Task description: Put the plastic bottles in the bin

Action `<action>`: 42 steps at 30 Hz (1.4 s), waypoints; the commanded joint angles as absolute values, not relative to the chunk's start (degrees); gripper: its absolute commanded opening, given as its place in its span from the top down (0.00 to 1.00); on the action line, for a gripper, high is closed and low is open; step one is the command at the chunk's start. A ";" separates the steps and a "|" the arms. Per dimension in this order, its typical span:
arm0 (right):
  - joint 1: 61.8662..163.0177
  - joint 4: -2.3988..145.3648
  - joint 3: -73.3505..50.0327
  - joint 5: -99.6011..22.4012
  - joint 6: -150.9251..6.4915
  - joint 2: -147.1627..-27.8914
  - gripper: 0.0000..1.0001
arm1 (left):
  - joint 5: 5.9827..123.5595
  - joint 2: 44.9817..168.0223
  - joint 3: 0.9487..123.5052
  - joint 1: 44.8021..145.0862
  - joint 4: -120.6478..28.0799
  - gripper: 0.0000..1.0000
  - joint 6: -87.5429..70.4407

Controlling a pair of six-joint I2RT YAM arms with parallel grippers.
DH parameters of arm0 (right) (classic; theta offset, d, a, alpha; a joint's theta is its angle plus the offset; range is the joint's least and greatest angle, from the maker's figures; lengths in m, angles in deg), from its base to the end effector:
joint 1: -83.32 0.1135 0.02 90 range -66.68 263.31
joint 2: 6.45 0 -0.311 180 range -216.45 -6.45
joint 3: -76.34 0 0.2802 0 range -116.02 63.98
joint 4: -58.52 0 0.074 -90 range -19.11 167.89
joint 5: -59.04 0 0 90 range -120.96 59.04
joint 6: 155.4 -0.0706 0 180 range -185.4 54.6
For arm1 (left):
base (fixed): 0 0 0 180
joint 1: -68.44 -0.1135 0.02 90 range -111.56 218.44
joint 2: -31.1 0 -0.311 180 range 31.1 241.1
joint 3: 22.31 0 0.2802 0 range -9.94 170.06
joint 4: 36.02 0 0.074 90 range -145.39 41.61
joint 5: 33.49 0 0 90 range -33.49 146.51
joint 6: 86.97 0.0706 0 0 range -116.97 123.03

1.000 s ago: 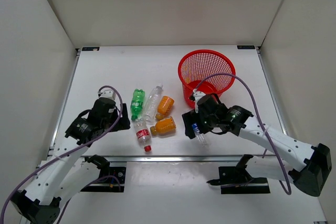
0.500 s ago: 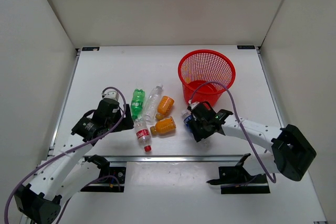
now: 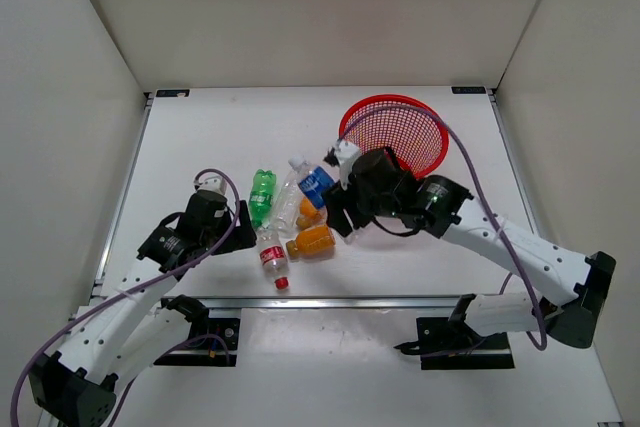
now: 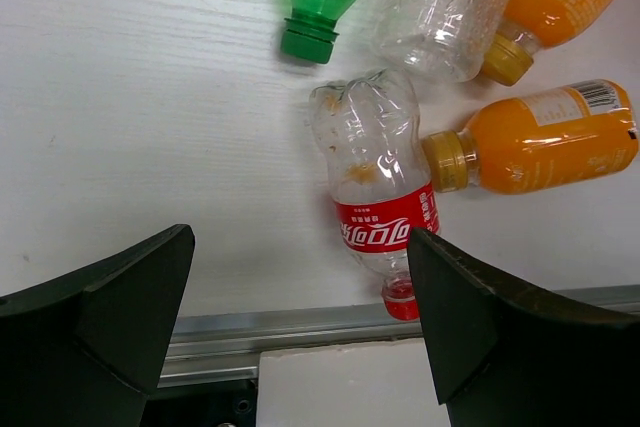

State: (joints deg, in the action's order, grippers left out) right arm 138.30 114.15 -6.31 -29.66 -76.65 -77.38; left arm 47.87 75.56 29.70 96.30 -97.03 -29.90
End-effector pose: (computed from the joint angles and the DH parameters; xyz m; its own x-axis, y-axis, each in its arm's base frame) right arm 0.1717 0.2422 0.3641 -0.5482 -0.4425 -0.7097 -0.7162 0.6866 0.1251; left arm 0.1477 -0.0661 0.2526 -0.8044 -0.1827 -0.5653 -0.0647 0.9728 -0.2224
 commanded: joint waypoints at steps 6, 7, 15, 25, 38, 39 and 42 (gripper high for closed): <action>119.13 107.73 -27.43 -32.97 -67.25 -84.57 0.59 | 48.78 76.18 30.57 97.09 -95.67 0.01 -31.68; 115.43 106.67 -28.04 -33.33 -67.16 -85.19 0.57 | 48.51 76.01 30.84 97.18 -95.06 0.01 -31.95; 104.32 103.32 -24.18 -34.56 -66.81 -88.54 0.01 | 50.18 76.01 31.81 96.92 -94.44 0.02 -32.56; 91.15 111.66 -22.52 -26.74 -75.05 -75.55 0.01 | 52.99 81.53 28.47 100.87 -87.60 0.01 -35.90; 62.49 116.50 14.12 -33.52 -78.84 -54.36 0.00 | 49.32 93.84 24.52 107.20 -78.81 0.01 -38.54; 62.66 116.42 15.45 -32.90 -79.63 -53.39 0.01 | 48.69 94.20 23.38 107.55 -77.49 0.01 -38.89; 62.05 114.23 20.98 -31.83 -82.44 -51.28 0.01 | 50.35 95.87 20.57 105.63 -74.85 0.06 -38.29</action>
State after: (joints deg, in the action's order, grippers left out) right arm 62.71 117.06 18.83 -32.00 -79.07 -54.21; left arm 50.73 95.34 22.83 106.49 -79.13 -37.88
